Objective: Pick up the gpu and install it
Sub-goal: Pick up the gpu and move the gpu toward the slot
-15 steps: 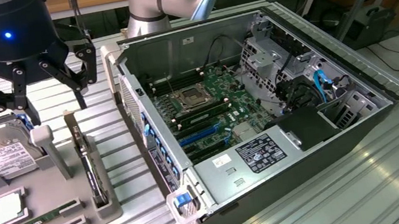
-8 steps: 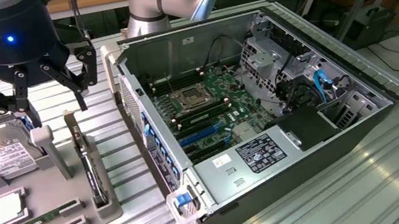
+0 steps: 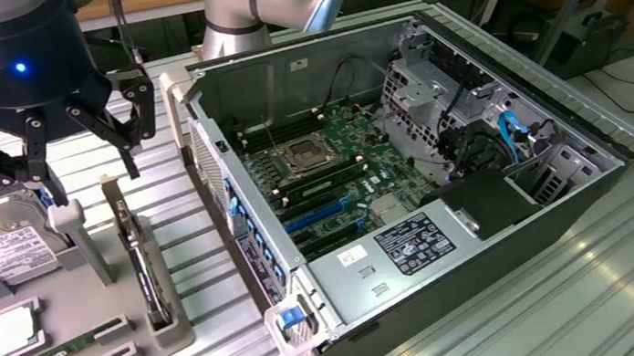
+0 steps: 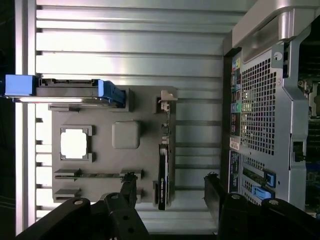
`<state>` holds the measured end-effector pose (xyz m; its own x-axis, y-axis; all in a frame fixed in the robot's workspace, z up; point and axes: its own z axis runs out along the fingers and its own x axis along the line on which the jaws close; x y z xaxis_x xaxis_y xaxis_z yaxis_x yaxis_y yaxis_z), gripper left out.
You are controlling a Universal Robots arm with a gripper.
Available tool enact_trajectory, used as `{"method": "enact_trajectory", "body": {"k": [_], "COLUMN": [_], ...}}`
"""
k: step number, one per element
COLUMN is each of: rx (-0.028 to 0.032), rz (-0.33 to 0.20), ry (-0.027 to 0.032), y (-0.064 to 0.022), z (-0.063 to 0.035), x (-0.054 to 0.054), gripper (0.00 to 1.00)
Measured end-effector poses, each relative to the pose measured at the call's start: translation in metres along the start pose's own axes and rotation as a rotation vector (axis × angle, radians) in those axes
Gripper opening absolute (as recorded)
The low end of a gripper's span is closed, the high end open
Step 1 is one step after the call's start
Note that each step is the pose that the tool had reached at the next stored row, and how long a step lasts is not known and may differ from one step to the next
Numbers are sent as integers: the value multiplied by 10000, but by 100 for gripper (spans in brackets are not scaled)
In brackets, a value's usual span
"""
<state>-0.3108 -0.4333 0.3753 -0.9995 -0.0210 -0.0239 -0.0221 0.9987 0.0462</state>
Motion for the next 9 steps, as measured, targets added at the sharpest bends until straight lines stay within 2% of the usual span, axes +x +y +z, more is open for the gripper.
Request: {"method": "enact_trajectory", "body": {"k": [9], "rx": [-3], "rz": [-97], "ry": [3], "y": [-6], "z": [34], "x": [1], "gripper": [66]}}
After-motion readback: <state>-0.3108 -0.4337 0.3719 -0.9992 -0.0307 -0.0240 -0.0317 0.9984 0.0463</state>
